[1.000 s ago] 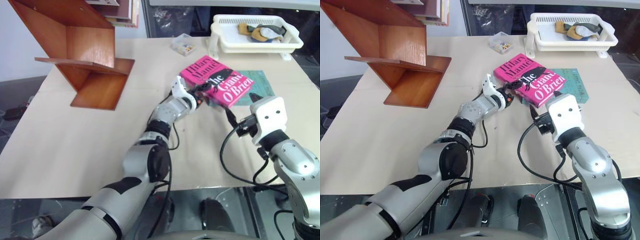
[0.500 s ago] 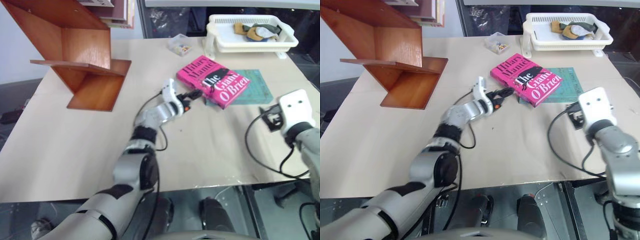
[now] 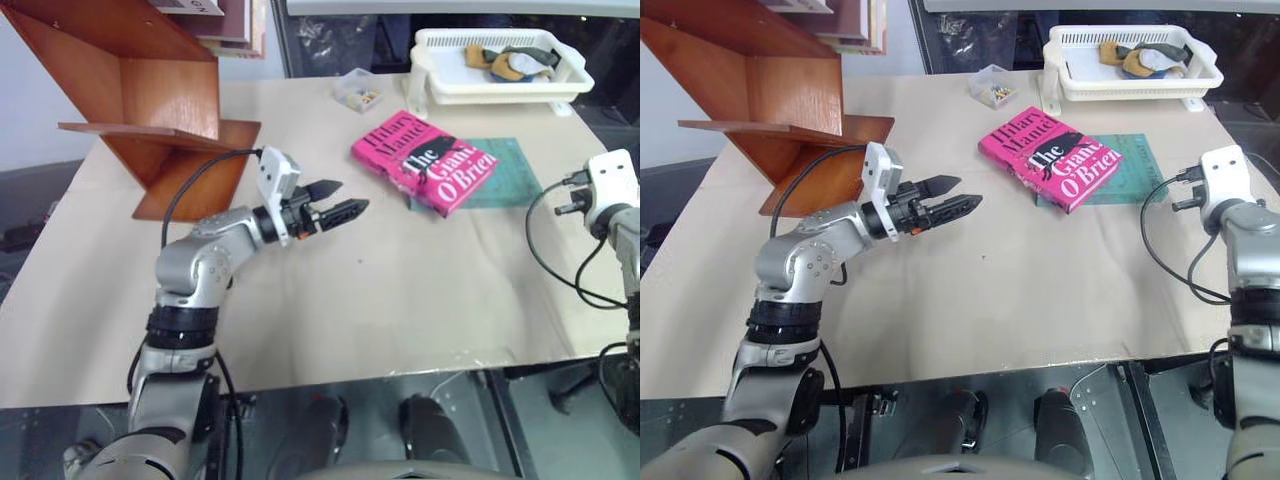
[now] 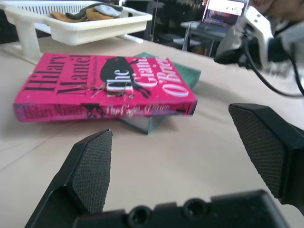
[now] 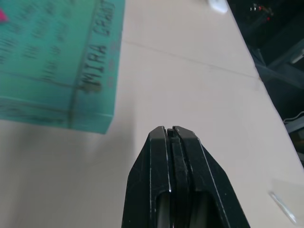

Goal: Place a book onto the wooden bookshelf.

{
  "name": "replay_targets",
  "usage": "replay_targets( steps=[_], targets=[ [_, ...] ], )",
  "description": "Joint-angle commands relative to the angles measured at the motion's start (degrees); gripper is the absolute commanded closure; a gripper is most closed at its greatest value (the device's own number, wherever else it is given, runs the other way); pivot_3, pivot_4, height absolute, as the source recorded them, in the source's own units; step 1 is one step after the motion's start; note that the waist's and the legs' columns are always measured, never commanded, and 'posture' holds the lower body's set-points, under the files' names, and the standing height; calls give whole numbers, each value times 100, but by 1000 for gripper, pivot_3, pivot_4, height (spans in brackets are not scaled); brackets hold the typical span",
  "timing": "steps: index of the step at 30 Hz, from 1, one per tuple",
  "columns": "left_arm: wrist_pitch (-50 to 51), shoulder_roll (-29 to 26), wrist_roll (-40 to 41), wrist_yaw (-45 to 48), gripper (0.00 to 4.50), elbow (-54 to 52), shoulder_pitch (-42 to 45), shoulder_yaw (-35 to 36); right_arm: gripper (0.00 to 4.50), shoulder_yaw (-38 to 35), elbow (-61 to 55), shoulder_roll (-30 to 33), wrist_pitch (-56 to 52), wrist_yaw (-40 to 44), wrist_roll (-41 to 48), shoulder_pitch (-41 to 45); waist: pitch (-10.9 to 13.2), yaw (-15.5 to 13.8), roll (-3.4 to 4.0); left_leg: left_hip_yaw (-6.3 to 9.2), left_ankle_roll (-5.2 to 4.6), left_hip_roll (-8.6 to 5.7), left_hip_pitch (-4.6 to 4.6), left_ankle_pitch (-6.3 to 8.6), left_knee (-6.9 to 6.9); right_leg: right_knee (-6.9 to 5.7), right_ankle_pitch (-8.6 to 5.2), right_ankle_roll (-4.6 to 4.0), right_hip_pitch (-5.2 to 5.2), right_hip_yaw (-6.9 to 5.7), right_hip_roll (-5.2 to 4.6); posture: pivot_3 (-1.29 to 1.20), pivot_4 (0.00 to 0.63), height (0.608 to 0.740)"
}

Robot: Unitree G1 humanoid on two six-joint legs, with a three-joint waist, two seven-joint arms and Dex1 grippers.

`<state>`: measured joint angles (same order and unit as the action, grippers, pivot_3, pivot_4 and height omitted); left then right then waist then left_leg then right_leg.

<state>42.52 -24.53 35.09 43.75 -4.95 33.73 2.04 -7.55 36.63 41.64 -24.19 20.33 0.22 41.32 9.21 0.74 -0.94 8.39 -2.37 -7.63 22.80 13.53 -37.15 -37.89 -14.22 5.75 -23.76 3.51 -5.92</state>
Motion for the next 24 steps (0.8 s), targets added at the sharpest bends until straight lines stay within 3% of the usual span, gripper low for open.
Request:
replay_targets(
  steps=[1,8,24],
  targets=[
    [-146,-20,56,94,0,-543,-159,-62,4424,-41,1247,105,930,-148,-145,582,1,0,0,-3,-3,-1,3,2,-1,4,0,0,-1,2,-2,0,150,740],
    [-154,-75,217,170,0,-835,-280,83,4424,-52,2835,-195,2090,377,-41,1232,2,77,0,-3,-6,3,3,4,1,8,0,0,0,3,4,0,150,740],
    [-558,-1071,758,1787,0,-995,-261,311,4424,-45,3329,-367,2731,752,-38,1424,4,174,4,-2,-6,3,1,4,0,5,0,0,0,4,5,0,150,740]
  ],
)
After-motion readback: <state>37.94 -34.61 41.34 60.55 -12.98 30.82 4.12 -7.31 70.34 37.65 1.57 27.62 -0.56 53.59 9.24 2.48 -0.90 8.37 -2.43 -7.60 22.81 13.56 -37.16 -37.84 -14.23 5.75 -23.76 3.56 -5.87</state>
